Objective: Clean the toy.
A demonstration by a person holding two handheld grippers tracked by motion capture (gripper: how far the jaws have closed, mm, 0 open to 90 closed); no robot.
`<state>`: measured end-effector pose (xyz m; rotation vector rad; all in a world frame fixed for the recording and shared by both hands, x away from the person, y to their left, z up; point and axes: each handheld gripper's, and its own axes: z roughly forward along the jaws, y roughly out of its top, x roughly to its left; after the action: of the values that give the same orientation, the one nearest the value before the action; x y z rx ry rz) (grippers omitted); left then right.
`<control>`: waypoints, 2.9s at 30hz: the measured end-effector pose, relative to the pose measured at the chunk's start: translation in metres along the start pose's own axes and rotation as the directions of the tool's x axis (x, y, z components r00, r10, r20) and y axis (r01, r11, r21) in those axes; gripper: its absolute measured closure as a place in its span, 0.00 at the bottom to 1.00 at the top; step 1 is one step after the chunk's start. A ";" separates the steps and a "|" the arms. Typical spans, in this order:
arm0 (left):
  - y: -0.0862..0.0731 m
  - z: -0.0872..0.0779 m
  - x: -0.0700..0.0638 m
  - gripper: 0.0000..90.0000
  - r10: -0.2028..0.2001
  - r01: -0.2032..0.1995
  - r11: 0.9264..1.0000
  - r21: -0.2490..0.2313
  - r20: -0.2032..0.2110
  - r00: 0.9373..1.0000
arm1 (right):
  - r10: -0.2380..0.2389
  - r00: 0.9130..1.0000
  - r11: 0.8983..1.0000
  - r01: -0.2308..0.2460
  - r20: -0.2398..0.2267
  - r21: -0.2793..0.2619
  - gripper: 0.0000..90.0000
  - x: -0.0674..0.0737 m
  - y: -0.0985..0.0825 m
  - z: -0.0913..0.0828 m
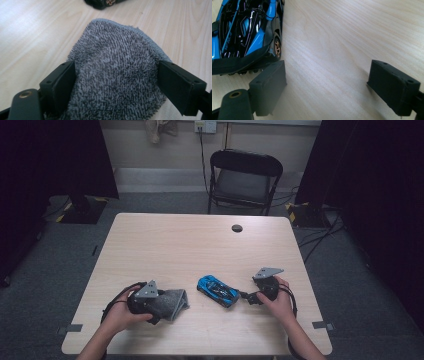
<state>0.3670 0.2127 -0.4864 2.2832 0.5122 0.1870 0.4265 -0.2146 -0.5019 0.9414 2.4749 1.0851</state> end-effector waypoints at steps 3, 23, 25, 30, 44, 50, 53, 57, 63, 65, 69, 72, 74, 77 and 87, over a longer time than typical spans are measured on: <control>-0.003 0.002 0.001 0.17 0.002 -0.002 1.000 -0.003 0.010 1.000 | 0.004 1.000 1.000 -0.004 0.003 0.002 0.15 0.000 0.000 0.001; 0.000 0.003 0.001 0.67 -0.106 0.107 0.994 -0.001 -0.148 0.983 | 0.007 1.000 1.000 -0.007 0.007 0.003 0.15 0.000 0.001 0.001; -0.001 0.002 0.006 0.67 -0.143 0.142 0.990 -0.022 -0.210 0.967 | 0.007 1.000 1.000 -0.007 0.008 0.002 0.15 0.000 0.001 0.001; -0.003 0.001 0.021 0.66 -0.197 0.192 0.980 -0.046 -0.304 0.932 | 0.007 1.000 1.000 -0.007 0.008 0.002 0.15 0.000 0.000 0.001; 0.012 -0.014 0.024 0.24 -0.203 0.202 0.979 -0.032 -0.247 0.947 | 0.008 1.000 1.000 -0.008 0.009 0.002 0.15 0.000 0.000 0.001; 0.007 -0.016 0.033 0.26 -0.123 0.123 0.992 -0.007 -0.168 0.978 | 0.008 1.000 1.000 -0.008 0.009 0.002 0.15 0.000 0.000 0.001; 0.003 -0.011 0.034 0.26 -0.110 0.112 0.994 0.003 -0.151 0.982 | 0.008 1.000 1.000 -0.008 0.009 0.002 0.15 0.000 0.000 0.001; -0.001 -0.004 0.032 0.23 -0.084 0.088 0.996 0.021 -0.152 0.985 | 0.008 1.000 1.000 -0.008 0.009 0.002 0.15 0.000 0.000 0.001; -0.002 0.003 0.032 0.21 -0.089 0.095 0.995 0.027 -0.182 0.979 | 0.008 1.000 1.000 -0.008 0.009 0.002 0.15 0.000 0.000 0.001; -0.002 0.004 0.033 0.27 -0.103 0.108 0.994 0.018 -0.193 0.976 | 0.008 1.000 1.000 -0.008 0.009 0.001 0.15 0.000 0.000 0.001; 0.000 0.002 0.028 0.50 -0.115 0.127 0.992 0.025 -0.265 0.957 | 0.007 1.000 1.000 -0.007 0.009 0.001 0.15 0.000 0.000 0.001; 0.000 0.002 0.027 0.52 -0.136 0.144 0.989 0.013 -0.260 0.956 | 0.008 1.000 1.000 -0.008 0.009 0.001 0.15 0.000 0.000 0.001; 0.000 0.002 0.028 0.44 -0.168 0.171 0.985 -0.009 -0.238 0.957 | 0.008 1.000 1.000 -0.008 0.009 0.001 0.15 0.000 0.000 0.001; 0.002 0.000 0.027 0.35 -0.162 0.161 0.987 -0.019 -0.221 0.962 | 0.007 1.000 1.000 -0.007 0.009 0.001 0.15 0.000 0.000 0.001; 0.010 0.002 0.039 0.22 -0.125 0.122 0.992 -0.028 -0.182 0.975 | 0.007 1.000 1.000 -0.007 0.009 0.001 0.15 0.000 0.000 0.001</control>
<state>0.4060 0.2215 -0.4811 2.2206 0.7432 0.3400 0.4268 -0.2138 -0.5020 0.9543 2.4675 1.0796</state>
